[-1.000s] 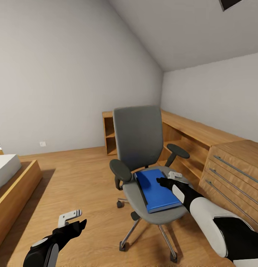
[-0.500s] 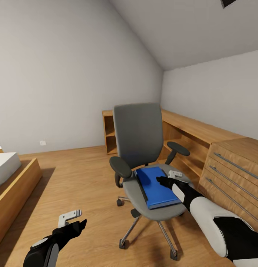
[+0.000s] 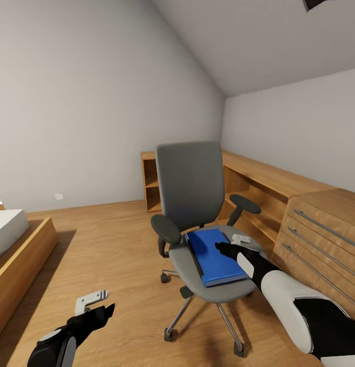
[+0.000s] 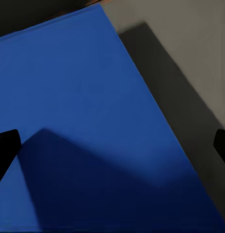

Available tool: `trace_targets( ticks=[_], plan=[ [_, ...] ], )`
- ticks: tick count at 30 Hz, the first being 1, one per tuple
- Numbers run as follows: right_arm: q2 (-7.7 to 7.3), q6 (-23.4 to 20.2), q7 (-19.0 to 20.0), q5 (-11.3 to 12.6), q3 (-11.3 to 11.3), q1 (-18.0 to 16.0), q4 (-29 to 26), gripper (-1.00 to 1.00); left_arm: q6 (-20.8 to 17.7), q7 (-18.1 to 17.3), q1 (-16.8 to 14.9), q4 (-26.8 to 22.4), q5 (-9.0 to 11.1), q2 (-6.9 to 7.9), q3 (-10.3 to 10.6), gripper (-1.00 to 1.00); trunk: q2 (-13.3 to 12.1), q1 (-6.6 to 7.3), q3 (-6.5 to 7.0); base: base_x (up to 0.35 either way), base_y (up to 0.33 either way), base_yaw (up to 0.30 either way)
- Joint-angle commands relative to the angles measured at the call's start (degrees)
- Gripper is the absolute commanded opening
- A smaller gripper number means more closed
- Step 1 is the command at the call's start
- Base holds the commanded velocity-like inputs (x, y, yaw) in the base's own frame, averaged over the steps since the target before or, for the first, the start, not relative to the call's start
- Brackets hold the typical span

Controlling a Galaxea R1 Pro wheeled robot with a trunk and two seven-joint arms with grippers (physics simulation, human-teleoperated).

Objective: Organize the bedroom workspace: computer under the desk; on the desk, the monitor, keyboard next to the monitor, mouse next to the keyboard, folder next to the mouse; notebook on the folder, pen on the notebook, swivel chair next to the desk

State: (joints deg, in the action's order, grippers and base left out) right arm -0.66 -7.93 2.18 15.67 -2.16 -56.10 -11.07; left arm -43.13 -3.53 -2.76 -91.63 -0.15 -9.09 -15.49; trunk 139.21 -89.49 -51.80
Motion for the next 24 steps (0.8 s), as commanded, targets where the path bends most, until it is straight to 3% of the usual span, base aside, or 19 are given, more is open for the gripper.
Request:
trace_targets(
  ticks=[1,9,24],
  plan=[
    [-0.04,-0.27,0.02,0.42,-0.65,0.02,0.79,1.00,-0.30,-0.38,-0.05,0.01,-0.02,-0.06,-0.31,1.00,0.02,0.02,-0.07,-0.136,0.000,0.000],
    [-0.04,-0.29,-0.06,0.37,-0.65,0.02,0.79,1.00,-0.28,-0.50,-0.05,0.29,0.00,-0.05,-0.83,1.00,0.02,0.02,-0.07,-0.211,0.000,0.000],
    [-0.04,-0.33,-0.07,0.33,-0.65,0.02,0.79,1.00,-0.28,-0.43,-0.05,0.38,0.04,-0.05,-0.79,1.00,0.02,0.02,-0.07,-0.052,0.000,0.000]
  ],
)
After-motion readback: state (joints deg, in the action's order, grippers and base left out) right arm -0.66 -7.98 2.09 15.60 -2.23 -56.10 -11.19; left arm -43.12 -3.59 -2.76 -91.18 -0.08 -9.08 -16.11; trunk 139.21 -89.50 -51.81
